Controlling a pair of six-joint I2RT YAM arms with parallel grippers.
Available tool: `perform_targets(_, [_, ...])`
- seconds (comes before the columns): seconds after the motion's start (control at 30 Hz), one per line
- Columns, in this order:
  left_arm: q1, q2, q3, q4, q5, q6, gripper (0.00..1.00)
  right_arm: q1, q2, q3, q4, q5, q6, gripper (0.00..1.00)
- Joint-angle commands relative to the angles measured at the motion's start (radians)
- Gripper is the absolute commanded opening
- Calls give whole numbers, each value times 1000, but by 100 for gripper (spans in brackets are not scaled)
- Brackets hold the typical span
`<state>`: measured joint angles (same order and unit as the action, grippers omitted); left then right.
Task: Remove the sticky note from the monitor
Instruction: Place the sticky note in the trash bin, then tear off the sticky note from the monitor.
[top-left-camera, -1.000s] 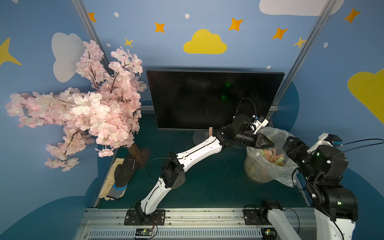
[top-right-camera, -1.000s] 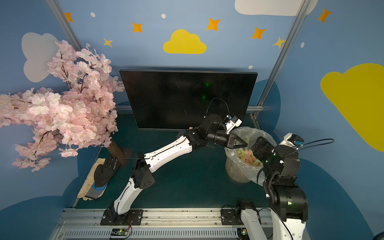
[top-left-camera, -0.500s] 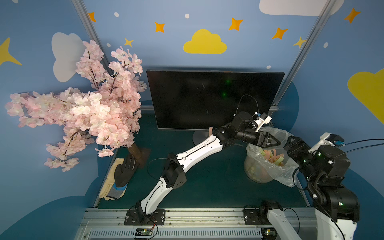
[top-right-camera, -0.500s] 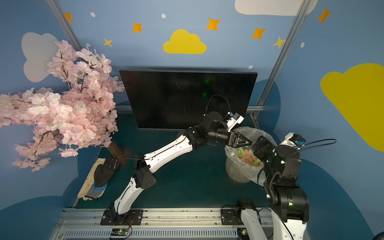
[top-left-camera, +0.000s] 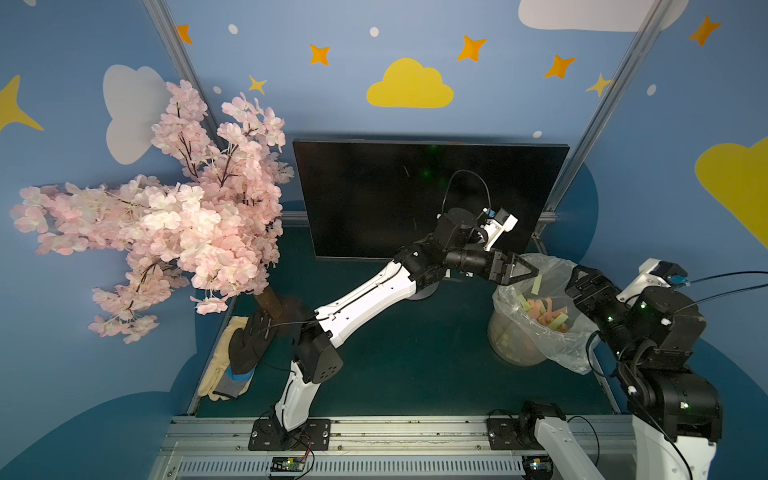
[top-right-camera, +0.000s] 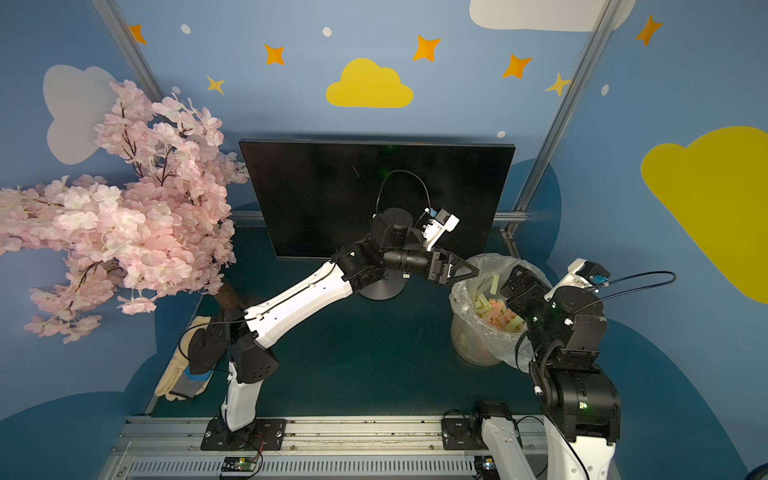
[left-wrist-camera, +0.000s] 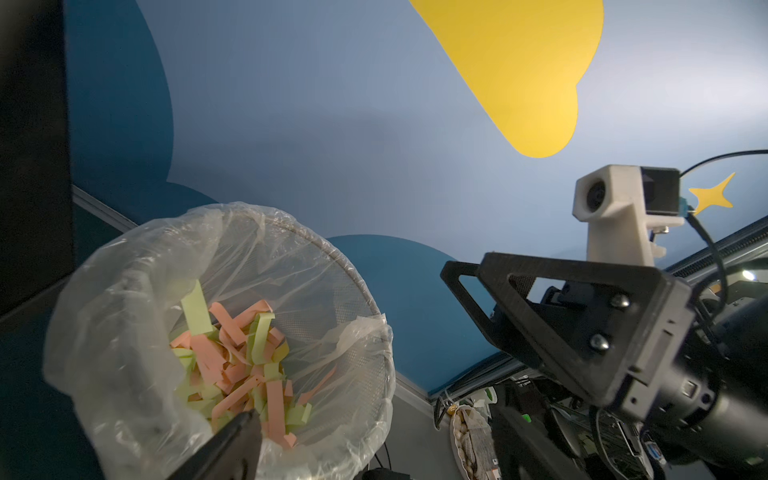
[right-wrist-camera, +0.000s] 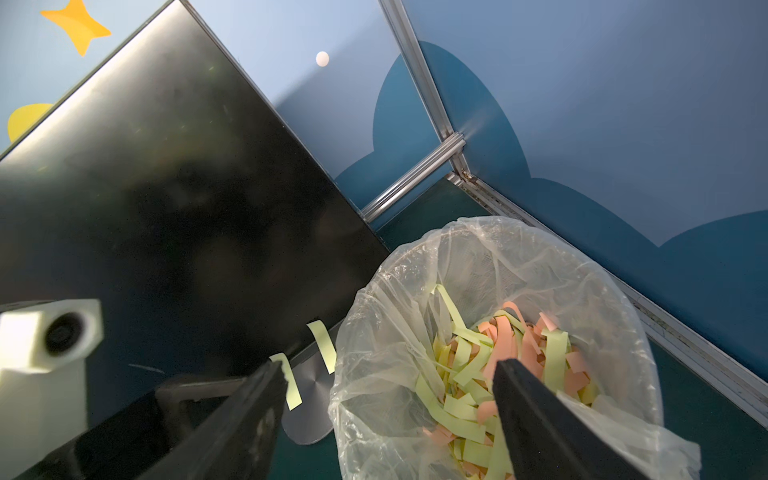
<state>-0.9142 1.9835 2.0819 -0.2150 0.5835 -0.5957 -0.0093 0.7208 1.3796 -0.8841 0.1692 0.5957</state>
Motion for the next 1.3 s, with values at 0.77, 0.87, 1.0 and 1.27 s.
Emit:
perform_targets(0.77, [369,-576,-1151,561,-155,-228,100,542,319,33,155,-134,-28,81])
perform_targets(0.87, [382,-557,-1197,646,-166,-278,100,624,366,38,159,-99,-50,81])
perform_targets(1.0, [386,-516,-1238,770,-187,-334,100,719,428,44,174,-75,-81,81])
perform_targets(1.27, [372,-393,-1289,1039,-247,-440,92,838,499,13,229,-36,-115,82])
